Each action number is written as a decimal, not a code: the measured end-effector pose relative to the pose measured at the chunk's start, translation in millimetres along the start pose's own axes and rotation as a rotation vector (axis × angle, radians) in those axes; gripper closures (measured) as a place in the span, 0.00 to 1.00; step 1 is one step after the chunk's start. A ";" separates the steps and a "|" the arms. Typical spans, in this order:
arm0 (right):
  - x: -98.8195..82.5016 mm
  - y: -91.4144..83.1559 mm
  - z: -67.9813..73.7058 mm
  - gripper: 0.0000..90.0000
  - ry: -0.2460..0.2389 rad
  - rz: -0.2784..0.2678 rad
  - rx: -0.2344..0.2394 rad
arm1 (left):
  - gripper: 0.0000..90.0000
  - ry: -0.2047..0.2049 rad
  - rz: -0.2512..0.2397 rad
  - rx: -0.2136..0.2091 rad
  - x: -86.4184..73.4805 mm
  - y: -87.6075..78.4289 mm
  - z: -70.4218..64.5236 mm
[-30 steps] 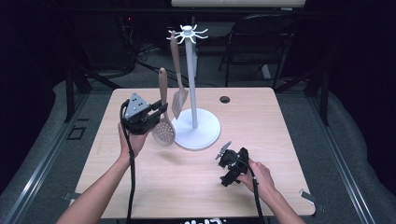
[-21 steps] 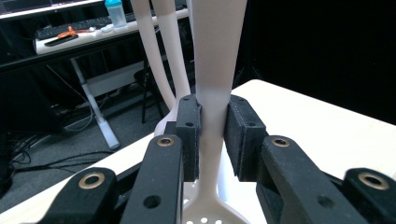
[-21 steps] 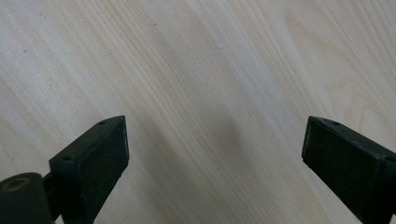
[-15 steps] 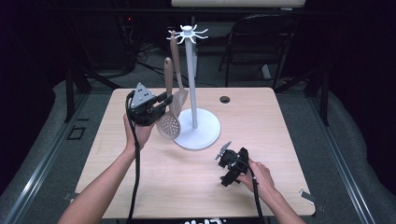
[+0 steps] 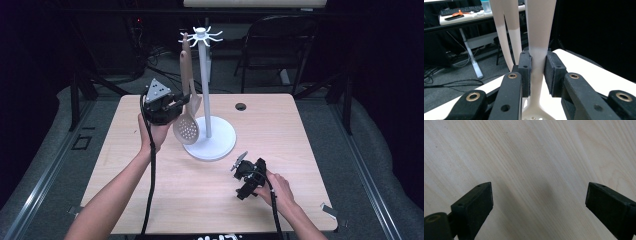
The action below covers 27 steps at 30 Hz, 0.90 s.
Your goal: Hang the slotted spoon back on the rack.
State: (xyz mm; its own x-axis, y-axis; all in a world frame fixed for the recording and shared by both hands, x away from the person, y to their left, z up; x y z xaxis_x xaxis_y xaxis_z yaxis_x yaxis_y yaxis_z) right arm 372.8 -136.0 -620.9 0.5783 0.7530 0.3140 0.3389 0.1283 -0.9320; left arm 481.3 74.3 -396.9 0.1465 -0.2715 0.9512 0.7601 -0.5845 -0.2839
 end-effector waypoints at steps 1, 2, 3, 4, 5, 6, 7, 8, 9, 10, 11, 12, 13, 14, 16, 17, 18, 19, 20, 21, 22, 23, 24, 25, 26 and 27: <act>0.0 0.0 0.0 0.08 0.001 0.000 -0.001 | 0.85 -0.002 0.003 0.003 1.6 1.0 0.3; 0.1 0.0 -0.1 0.08 0.000 0.000 -0.001 | 0.85 -0.001 0.009 0.006 2.3 1.4 0.6; 0.2 0.1 -0.1 0.08 0.001 -0.002 -0.002 | 0.85 -0.007 0.003 0.008 4.0 2.5 0.3; 0.1 0.0 -0.1 0.08 0.000 0.000 -0.002 | 0.85 -0.006 0.007 0.010 5.1 3.1 0.5; 0.2 0.0 0.0 0.08 0.000 -0.001 -0.001 | 0.85 -0.006 0.007 0.012 6.2 3.7 0.5; 0.0 -0.1 0.0 0.08 0.000 0.000 0.000 | 0.85 -0.009 0.007 0.012 7.3 4.3 0.2; 0.0 -0.1 0.0 0.08 0.000 0.000 0.000 | 0.85 -0.005 0.010 0.013 8.1 4.9 0.5; 0.2 0.6 0.6 0.08 0.005 -0.005 0.007 | 0.85 -0.011 0.008 0.014 9.3 5.8 -0.1; -0.1 0.0 -0.2 0.08 0.000 0.001 0.000 | 0.85 -0.004 0.016 0.016 9.9 6.0 0.2; -0.2 0.0 -0.3 0.08 -0.001 0.002 0.000 | 0.85 -0.008 0.013 0.019 11.1 6.8 -0.3; 0.2 0.7 0.4 0.08 0.004 -0.006 0.007 | 0.85 -0.005 0.016 0.020 11.8 7.3 -0.5; 0.2 0.7 0.4 0.08 0.006 -0.006 0.007 | 0.85 -0.005 0.015 0.020 12.7 8.1 -0.8; 0.2 0.7 0.4 0.08 0.006 -0.007 0.007 | 0.85 -0.004 0.019 0.024 13.2 8.8 -0.8; 0.1 0.7 0.3 0.08 0.005 -0.007 0.007 | 0.85 -0.004 0.027 0.027 13.6 9.5 -0.6; -0.4 0.0 -0.2 0.08 0.001 0.002 0.001 | 0.85 -0.007 0.038 0.039 14.7 11.0 0.4; -0.3 0.1 -0.4 0.08 -0.001 0.002 0.000 | 0.85 -0.011 0.039 0.044 15.4 11.9 0.8; -0.4 0.1 -0.3 0.08 0.000 0.002 0.001 | 0.85 -0.010 0.047 0.048 15.6 12.5 1.2; -0.3 0.3 -0.3 0.08 0.002 0.000 0.000 | 0.85 -0.014 0.046 0.050 16.2 13.6 1.3; -0.3 0.1 -0.4 0.08 -0.001 0.002 0.001 | 0.85 -0.013 0.050 0.051 16.3 14.5 1.5; -0.3 0.1 -0.4 0.08 -0.001 0.002 0.001 | 0.85 -0.012 0.052 0.053 16.4 15.5 1.6; -0.4 0.0 -0.4 0.08 -0.001 0.002 0.001 | 0.85 -0.012 0.056 0.054 16.5 16.4 1.7; -0.5 -0.2 -0.6 0.08 -0.002 0.004 0.000 | 0.85 -0.013 0.056 0.055 16.7 17.5 2.1; -0.5 -0.2 -0.6 0.08 -0.003 0.004 0.000 | 0.85 -0.014 0.058 0.058 16.8 18.4 2.5; -0.5 -0.1 -0.4 0.08 -0.002 0.004 0.000 | 0.85 -0.015 0.059 0.058 16.9 19.4 2.7; -0.1 0.5 0.6 0.08 0.004 -0.004 0.010 | 0.85 -0.011 0.061 0.061 16.7 20.2 3.3; -0.1 0.4 0.7 0.08 0.004 -0.004 0.011 | 0.85 -0.013 0.062 0.060 16.7 21.5 3.3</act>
Point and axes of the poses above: each handheld gripper's, and its own axes: y roughly forward along the jaws, x roughly out of its top, z roughly to its left, the point moved 9 cm from there along y, roughly forward along the jaws, and after that the axes turned 5 degrees about y, right-handed, at the moved point
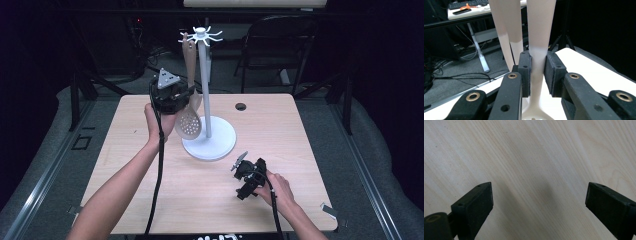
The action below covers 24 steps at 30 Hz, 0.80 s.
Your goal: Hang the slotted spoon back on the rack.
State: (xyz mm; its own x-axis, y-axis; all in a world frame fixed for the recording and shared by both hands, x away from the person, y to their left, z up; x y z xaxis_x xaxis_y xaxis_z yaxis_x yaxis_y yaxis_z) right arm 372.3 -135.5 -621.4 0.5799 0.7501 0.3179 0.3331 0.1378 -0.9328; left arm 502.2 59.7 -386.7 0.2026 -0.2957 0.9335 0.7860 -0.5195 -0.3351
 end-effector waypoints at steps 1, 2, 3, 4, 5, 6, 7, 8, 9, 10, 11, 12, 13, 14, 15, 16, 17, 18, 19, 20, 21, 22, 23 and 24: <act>0.1 0.1 0.1 0.08 0.000 -0.001 0.001 | 0.85 -0.001 0.000 0.002 0.0 1.2 0.1; -0.4 -0.6 -1.3 0.08 -0.009 0.009 -0.012 | 0.85 0.002 0.003 0.004 -0.2 2.6 0.3; -0.4 -0.4 -1.2 0.08 -0.008 0.009 -0.011 | 0.85 0.002 0.010 0.007 -0.8 4.0 0.5; -0.4 -0.1 -1.1 0.08 -0.007 0.009 -0.010 | 0.85 -0.003 0.009 0.009 -1.0 5.4 0.5; -0.1 0.7 -0.2 0.08 -0.001 0.003 -0.002 | 0.84 -0.004 0.012 0.011 -1.6 6.9 0.4; -0.1 0.7 -0.2 0.08 -0.002 0.003 -0.002 | 0.84 -0.002 0.013 0.007 -2.4 7.8 0.2; 0.0 0.6 -0.1 0.08 -0.002 0.002 -0.002 | 0.84 -0.001 0.010 0.010 -2.4 8.4 -0.1; 0.1 0.5 0.0 0.08 -0.003 0.002 -0.002 | 0.84 -0.003 0.009 0.010 -2.4 8.8 -0.5; -0.1 -0.1 -0.7 0.08 -0.008 0.007 -0.009 | 0.84 -0.006 0.007 0.008 -2.4 9.1 -0.8; 0.0 0.5 -0.1 0.08 -0.004 0.002 -0.002 | 0.84 -0.004 0.008 0.007 -2.6 9.0 -1.0; -0.1 0.6 -0.1 0.08 -0.003 0.002 -0.001 | 0.84 -0.011 0.008 0.011 -2.8 8.8 -1.4; -0.2 0.7 -0.2 0.08 -0.003 0.003 -0.002 | 0.83 -0.018 0.008 0.006 -3.1 8.3 -1.9; -0.4 0.5 -0.3 0.08 -0.005 0.005 -0.002 | 0.82 -0.025 0.007 0.003 -3.4 7.5 -1.9; -0.3 -0.1 -0.2 0.08 -0.005 0.006 -0.003 | 0.80 -0.032 0.006 0.002 -3.7 6.7 -2.1; -0.3 -0.2 -0.4 0.08 -0.006 0.005 -0.006 | 0.76 -0.030 0.014 -0.006 -4.6 5.7 -2.5; -0.2 -0.3 -0.2 0.08 -0.005 0.004 -0.006 | 0.72 -0.034 0.020 -0.009 -5.6 4.8 -3.0; -0.1 -0.4 0.0 0.08 -0.005 0.004 -0.005 | 0.67 -0.040 0.024 -0.010 -6.7 4.1 -3.5; 0.1 0.0 0.6 0.08 -0.001 -0.001 0.000 | 0.62 -0.043 0.032 -0.013 -8.4 2.5 -4.0; 0.2 -0.2 0.6 0.08 -0.001 -0.003 -0.001 | 0.57 -0.043 0.039 -0.016 -10.0 1.0 -4.0; 0.2 -0.4 0.6 0.08 -0.001 -0.003 0.000 | 0.53 -0.045 0.048 -0.012 -12.0 -1.0 -3.8; 0.4 -0.5 0.5 0.08 -0.001 -0.004 -0.002 | 0.48 -0.049 0.053 -0.008 -14.1 -3.0 -3.4; 0.5 -0.6 0.5 0.08 0.000 -0.007 -0.002 | 0.44 -0.052 0.063 -0.010 -16.6 -5.1 -3.0; 0.8 -1.0 0.3 0.08 0.002 -0.007 -0.005 | 0.41 -0.058 0.068 -0.012 -19.0 -7.5 -2.3; 1.0 -1.5 -0.1 0.08 0.001 -0.006 -0.006 | 0.38 -0.056 0.076 -0.009 -21.9 -9.8 -1.3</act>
Point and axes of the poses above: each handheld gripper's, and its own axes: y roughly forward along the jaws, x roughly out of its top, z roughly to its left, the point moved 9 cm from there along y, roughly forward along the jaws, and after that the axes turned 5 degrees about y, right-handed, at the moved point
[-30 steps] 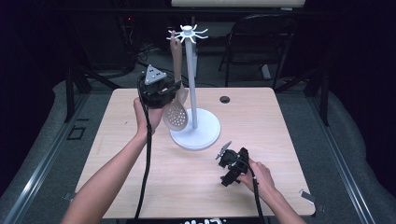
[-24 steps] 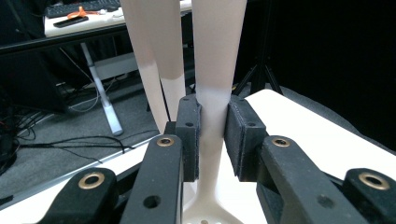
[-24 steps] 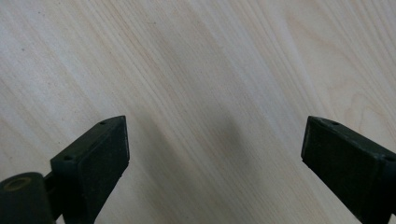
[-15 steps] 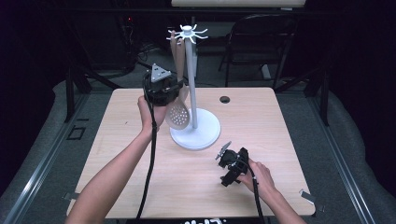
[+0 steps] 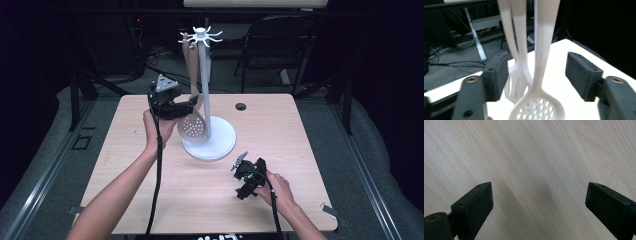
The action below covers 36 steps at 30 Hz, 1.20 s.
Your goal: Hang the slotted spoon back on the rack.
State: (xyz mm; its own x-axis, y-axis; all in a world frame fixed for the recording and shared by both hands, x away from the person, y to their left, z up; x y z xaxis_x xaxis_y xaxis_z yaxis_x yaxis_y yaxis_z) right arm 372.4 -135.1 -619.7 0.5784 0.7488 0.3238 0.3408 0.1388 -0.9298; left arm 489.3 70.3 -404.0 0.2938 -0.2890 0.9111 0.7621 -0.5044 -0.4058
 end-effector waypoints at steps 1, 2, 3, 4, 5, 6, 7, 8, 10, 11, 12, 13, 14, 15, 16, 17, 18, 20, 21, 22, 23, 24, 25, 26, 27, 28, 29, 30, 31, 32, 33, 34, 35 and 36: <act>0.7 0.1 0.5 0.08 0.005 -0.008 0.001 | 0.35 0.006 0.010 0.003 -3.3 -2.2 1.0; 0.9 -0.5 0.7 0.08 0.001 -0.007 0.002 | 0.33 0.007 0.015 0.004 -6.5 -4.7 2.1; 1.4 -0.4 1.2 0.08 0.005 -0.014 0.001 | 0.31 0.014 0.024 0.004 -10.1 -7.4 3.3; 1.7 -0.6 1.5 0.08 0.003 -0.015 0.001 | 0.28 0.023 0.032 0.001 -13.8 -10.3 4.4; 1.6 -1.5 0.8 0.08 -0.003 -0.009 -0.008 | 0.25 0.027 0.038 0.004 -17.4 -13.3 6.0; 2.0 -1.1 1.5 0.08 0.002 -0.016 -0.003 | 0.24 0.033 0.043 0.007 -21.0 -16.8 8.0; 2.0 -1.2 1.3 0.08 0.001 -0.015 -0.004 | 0.22 0.034 0.048 0.008 -25.7 -21.3 10.5; 2.1 -1.2 1.3 0.08 0.002 -0.017 -0.002 | 0.20 0.034 0.052 0.010 -28.8 -23.9 12.4; 1.7 -2.1 0.2 0.08 -0.004 -0.009 -0.008 | 0.18 0.034 0.068 0.008 -38.7 -31.4 17.1; 1.7 -2.3 0.1 0.08 -0.004 -0.010 -0.008 | 0.17 0.034 0.079 0.009 -44.0 -34.7 19.2; 2.2 -1.8 1.0 0.08 0.004 -0.020 0.001 | 0.17 0.035 0.090 0.008 -49.6 -38.4 21.7; 2.2 -2.1 0.7 0.08 0.001 -0.017 0.002 | 0.17 0.032 0.099 0.007 -55.2 -41.9 23.5; 2.5 -2.1 0.9 0.08 0.006 -0.021 0.001 | 0.17 0.033 0.104 0.015 -60.7 -45.6 25.8; 2.1 -3.3 -0.2 0.08 -0.002 -0.011 -0.010 | 0.16 0.038 0.109 0.027 -66.5 -49.2 28.0; 2.2 -3.4 0.0 0.08 -0.002 -0.012 -0.011 | 0.16 0.041 0.118 0.034 -74.5 -52.9 30.0; 2.7 -3.1 0.8 0.08 0.000 -0.019 -0.002 | 0.16 0.038 0.128 0.036 -81.3 -55.3 31.2; 2.7 -3.7 0.1 0.08 -0.002 -0.017 -0.011 | 0.16 0.034 0.133 0.037 -86.2 -56.8 31.7; 3.0 -3.7 0.1 0.08 0.000 -0.019 -0.010 | 0.16 0.033 0.150 0.042 -98.8 -60.4 33.1; 2.9 -3.8 0.1 0.08 0.000 -0.018 -0.010 | 0.16 0.029 0.155 0.043 -104.3 -61.8 33.2; 2.9 -3.8 0.1 0.08 0.000 -0.018 -0.010 | 0.16 0.024 0.163 0.043 -110.8 -63.3 32.9; 2.8 -3.8 0.2 0.08 0.001 -0.017 -0.010 | 0.16 0.027 0.169 0.042 -114.6 -64.3 33.0; 2.7 -3.8 0.2 0.08 0.001 -0.016 -0.010 | 0.16 0.024 0.173 0.043 -119.7 -65.7 32.9; 3.0 -3.4 1.1 0.08 0.007 -0.024 -0.003 | 0.16 0.020 0.180 0.044 -124.8 -66.6 32.8; 3.3 -3.6 1.5 0.08 0.009 -0.028 -0.001 | 0.16 0.017 0.193 0.042 -131.6 -67.4 32.5; 3.3 -3.8 1.4 0.08 0.009 -0.029 -0.002 | 0.16 0.015 0.200 0.040 -135.6 -67.9 32.3; 3.3 -3.7 1.3 0.08 0.011 -0.030 -0.002 | 0.16 0.010 0.205 0.040 -140.3 -68.0 31.9; 2.8 -4.1 0.4 0.08 0.006 -0.021 -0.009 | 0.16 0.011 0.217 0.040 -145.1 -68.5 32.0; 2.8 -3.1 1.1 0.08 0.012 -0.026 -0.001 | 0.16 0.002 0.220 0.037 -149.1 -68.9 31.6; 2.7 -2.9 1.1 0.08 0.012 -0.025 -0.001 | 0.16 -0.001 0.230 0.031 -154.3 -69.6 31.2; 2.5 -3.8 0.4 0.08 0.006 -0.018 -0.009 | 0.16 -0.001 0.235 0.027 -157.4 -69.9 30.9; 2.7 -3.9 0.7 0.08 0.006 -0.019 -0.008 | 0.16 -0.003 0.246 0.022 -162.0 -70.4 30.8; 3.0 -3.5 1.5 0.08 0.008 -0.025 -0.001 | 0.16 -0.008 0.255 0.019 -166.5 -70.6 31.1; 3.1 -3.6 1.8 0.08 0.007 -0.025 0.000 | 0.16 -0.011 0.266 0.019 -171.3 -70.8 31.8; 2.8 -3.6 1.8 0.08 0.004 -0.020 0.002 | 0.16 -0.018 0.273 0.017 -175.7 -71.0 32.4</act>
Point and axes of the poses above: each handheld gripper's, and its own axes: y roughly forward along the jaws, x roughly out of its top, z roughly to its left, the point moved 9 cm from there along y, roughly forward along the jaws, and after that the axes turned 5 degrees about y, right-handed, at the moved point
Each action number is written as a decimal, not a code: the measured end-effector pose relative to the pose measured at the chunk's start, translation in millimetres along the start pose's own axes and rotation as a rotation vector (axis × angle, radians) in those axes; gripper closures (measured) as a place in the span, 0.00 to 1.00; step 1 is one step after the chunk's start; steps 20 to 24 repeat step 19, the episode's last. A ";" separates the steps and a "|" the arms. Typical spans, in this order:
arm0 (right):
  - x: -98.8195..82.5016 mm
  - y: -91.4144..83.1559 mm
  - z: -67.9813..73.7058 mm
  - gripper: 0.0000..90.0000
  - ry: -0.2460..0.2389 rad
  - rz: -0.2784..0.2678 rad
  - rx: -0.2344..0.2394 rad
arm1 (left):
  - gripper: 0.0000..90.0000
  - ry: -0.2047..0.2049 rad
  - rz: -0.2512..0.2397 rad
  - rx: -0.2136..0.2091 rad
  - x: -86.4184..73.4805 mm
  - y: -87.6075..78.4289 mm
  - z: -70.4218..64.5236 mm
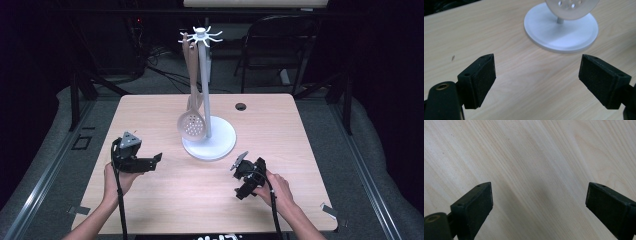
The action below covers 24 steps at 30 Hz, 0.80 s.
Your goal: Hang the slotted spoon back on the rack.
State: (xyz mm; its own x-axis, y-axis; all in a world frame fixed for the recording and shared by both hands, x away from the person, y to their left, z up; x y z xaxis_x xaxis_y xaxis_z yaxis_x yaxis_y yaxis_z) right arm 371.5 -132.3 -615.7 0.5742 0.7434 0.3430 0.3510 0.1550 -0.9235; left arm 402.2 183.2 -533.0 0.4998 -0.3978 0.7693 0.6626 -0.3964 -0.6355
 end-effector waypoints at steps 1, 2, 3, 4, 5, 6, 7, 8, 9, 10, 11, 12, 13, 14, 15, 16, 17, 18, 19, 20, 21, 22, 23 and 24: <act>0.0 0.4 0.2 0.08 0.003 -0.002 -0.001 | 0.16 -0.004 0.009 -0.003 -4.2 0.8 0.7; -0.1 0.6 -0.1 0.08 0.003 -0.001 -0.002 | 0.15 -0.010 0.018 -0.004 -8.2 1.5 1.0; -0.5 0.3 -0.8 0.08 -0.001 0.004 -0.004 | 0.15 -0.013 0.028 -0.006 -13.0 2.1 1.4; -0.3 0.7 -0.5 0.08 0.004 -0.001 -0.003 | 0.15 -0.016 0.032 -0.006 -15.7 2.4 1.7; -0.6 0.0 -1.3 0.08 -0.001 0.005 -0.011 | 0.15 -0.024 0.037 -0.010 -20.1 2.6 1.7; 0.0 0.6 -0.2 0.08 0.004 -0.005 -0.003 | 0.14 -0.027 0.040 -0.008 -22.7 3.1 1.7; 0.0 0.5 -0.1 0.08 0.004 -0.006 -0.003 | 0.14 -0.024 0.049 -0.011 -26.6 4.7 1.4; 0.0 0.6 0.1 0.08 0.003 -0.006 -0.003 | 0.14 -0.021 0.061 -0.020 -30.3 6.8 0.4; 0.0 1.0 0.4 0.07 0.003 -0.008 -0.003 | 0.14 -0.021 0.074 -0.023 -33.5 8.6 0.3; -0.5 0.6 -0.3 0.07 -0.004 0.002 -0.010 | 0.14 -0.019 0.083 -0.033 -35.6 10.6 0.5; -0.1 1.6 1.0 0.07 0.003 -0.006 -0.002 | 0.14 -0.015 0.093 -0.050 -37.0 12.1 0.5; -0.2 1.0 1.9 0.07 0.002 -0.003 0.000 | 0.14 -0.015 0.092 -0.045 -37.3 13.1 1.5; -0.1 0.0 1.5 0.07 -0.005 0.001 -0.007 | 0.14 -0.014 0.096 -0.046 -37.9 13.8 2.8; 0.8 0.5 2.6 0.07 -0.003 -0.012 0.001 | 0.14 -0.017 0.092 -0.049 -38.3 15.3 3.7; 0.7 -0.2 2.1 0.07 -0.010 -0.007 -0.006 | 0.13 -0.020 0.101 -0.057 -39.9 16.1 4.4; 0.6 -0.1 2.2 0.07 -0.012 -0.004 -0.006 | 0.13 -0.019 0.102 -0.051 -41.5 18.0 5.9; 0.4 0.2 2.1 0.07 -0.012 -0.003 -0.004 | 0.13 -0.019 0.112 -0.052 -43.7 19.6 7.0; 0.3 0.5 1.5 0.07 -0.012 -0.004 -0.006 | 0.13 -0.023 0.123 -0.057 -46.1 21.2 8.2; 0.1 0.3 0.9 0.07 -0.009 -0.003 -0.007 | 0.12 -0.029 0.129 -0.055 -47.9 23.1 9.7; 0.1 0.3 0.9 0.07 -0.009 -0.003 -0.007 | 0.12 -0.029 0.129 -0.055 -47.9 23.1 9.7; 0.1 0.3 0.9 0.07 -0.009 -0.003 -0.007 | 0.12 -0.029 0.129 -0.055 -47.9 23.1 9.7; 0.1 0.3 0.9 0.07 -0.009 -0.003 -0.007 | 0.12 -0.029 0.129 -0.055 -47.9 23.1 9.7; 0.1 0.3 0.9 0.07 -0.009 -0.003 -0.007 | 0.12 -0.029 0.129 -0.055 -47.9 23.1 9.7; 0.1 0.3 0.9 0.07 -0.009 -0.003 -0.007 | 0.12 -0.029 0.129 -0.055 -47.9 23.1 9.7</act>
Point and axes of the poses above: each handheld gripper's, and its own axes: y roughly forward along the jaws, x roughly out of its top, z roughly to its left, the point moved 9 cm from there along y, roughly forward along the jaws, and after that the axes turned 5 degrees about y, right-handed, at the moved point
